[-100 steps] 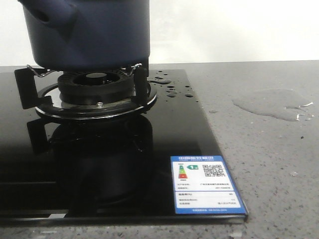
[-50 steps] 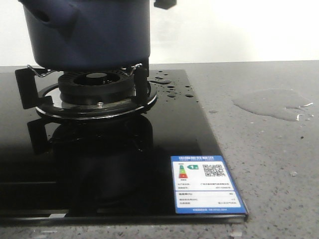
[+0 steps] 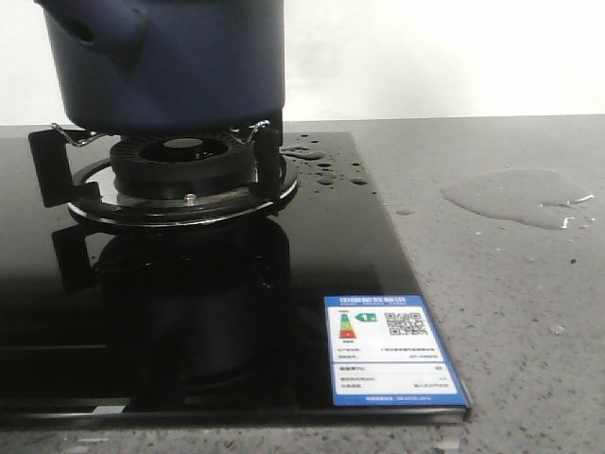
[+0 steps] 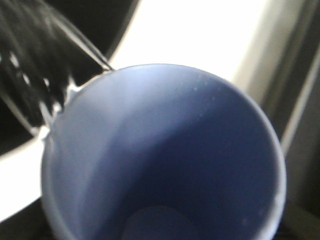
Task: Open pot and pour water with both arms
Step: 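Tilt the cup with the right gripper, pouring water into the pot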
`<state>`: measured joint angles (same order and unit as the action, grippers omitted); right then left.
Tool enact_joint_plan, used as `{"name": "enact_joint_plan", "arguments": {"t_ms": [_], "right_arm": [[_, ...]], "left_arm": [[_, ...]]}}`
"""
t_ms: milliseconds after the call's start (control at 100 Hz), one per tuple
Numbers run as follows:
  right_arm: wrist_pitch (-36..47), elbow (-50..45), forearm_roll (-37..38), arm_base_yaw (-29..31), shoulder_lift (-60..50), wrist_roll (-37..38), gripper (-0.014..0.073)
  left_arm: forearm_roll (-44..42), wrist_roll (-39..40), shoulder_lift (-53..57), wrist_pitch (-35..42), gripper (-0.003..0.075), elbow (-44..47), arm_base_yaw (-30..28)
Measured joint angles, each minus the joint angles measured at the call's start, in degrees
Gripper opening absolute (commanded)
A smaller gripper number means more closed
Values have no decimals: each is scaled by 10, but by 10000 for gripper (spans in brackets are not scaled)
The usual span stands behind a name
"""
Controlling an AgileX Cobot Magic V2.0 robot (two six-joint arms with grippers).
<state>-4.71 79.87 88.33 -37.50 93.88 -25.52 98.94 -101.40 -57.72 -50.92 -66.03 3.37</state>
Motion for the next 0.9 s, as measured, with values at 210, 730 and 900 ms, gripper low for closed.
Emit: {"name": "enact_joint_plan", "arguments": {"t_ms": [210,730,900], "right_arm": [[1,47,35,0,11,0,166],[-33,54,-207,-4,15,219,166],[-145,54,-287,-5,15,323,176]], "left_arm": [[0,0,0,0,280,0,0],[-8,0,0,0,280,0,0],[-8,0,0,0,280,0,0]]}}
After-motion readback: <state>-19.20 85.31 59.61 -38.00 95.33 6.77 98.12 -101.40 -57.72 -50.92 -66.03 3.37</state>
